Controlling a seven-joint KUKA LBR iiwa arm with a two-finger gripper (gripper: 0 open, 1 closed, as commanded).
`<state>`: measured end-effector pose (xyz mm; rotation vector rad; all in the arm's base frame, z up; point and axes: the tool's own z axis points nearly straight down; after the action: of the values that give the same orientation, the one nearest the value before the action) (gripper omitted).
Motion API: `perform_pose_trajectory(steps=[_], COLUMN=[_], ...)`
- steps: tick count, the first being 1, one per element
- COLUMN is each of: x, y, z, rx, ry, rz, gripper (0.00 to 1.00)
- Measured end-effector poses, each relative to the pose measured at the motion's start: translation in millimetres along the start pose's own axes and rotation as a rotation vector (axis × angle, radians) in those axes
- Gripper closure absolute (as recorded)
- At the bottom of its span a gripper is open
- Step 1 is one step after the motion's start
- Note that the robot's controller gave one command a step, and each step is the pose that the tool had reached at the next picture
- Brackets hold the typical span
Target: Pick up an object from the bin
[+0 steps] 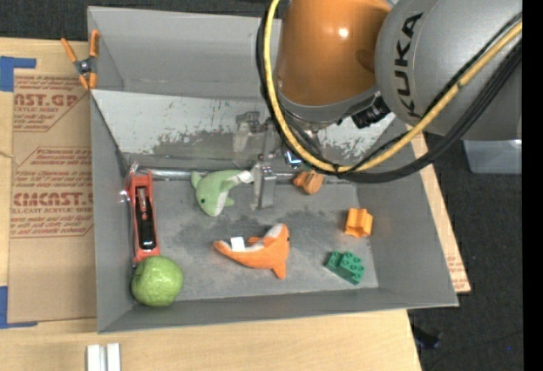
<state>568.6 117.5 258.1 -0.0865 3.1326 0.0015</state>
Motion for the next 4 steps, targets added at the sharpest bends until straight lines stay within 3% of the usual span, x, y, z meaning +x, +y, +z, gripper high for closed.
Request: perform_pose_trajectory(steps=[1,2,3,4], x=[15.9,20.2,41.9,47.2], y=[-36,-75,-99,-97], z=[9,33,53,72], rx=[-0.001,0.0,0.0,-0.001], ry=[0.001,0.004,0.001,-0.001], rz=[-0.204,0.038,-0.311,-0.369], gripper=[0.0,0.0,0.0,0.0])
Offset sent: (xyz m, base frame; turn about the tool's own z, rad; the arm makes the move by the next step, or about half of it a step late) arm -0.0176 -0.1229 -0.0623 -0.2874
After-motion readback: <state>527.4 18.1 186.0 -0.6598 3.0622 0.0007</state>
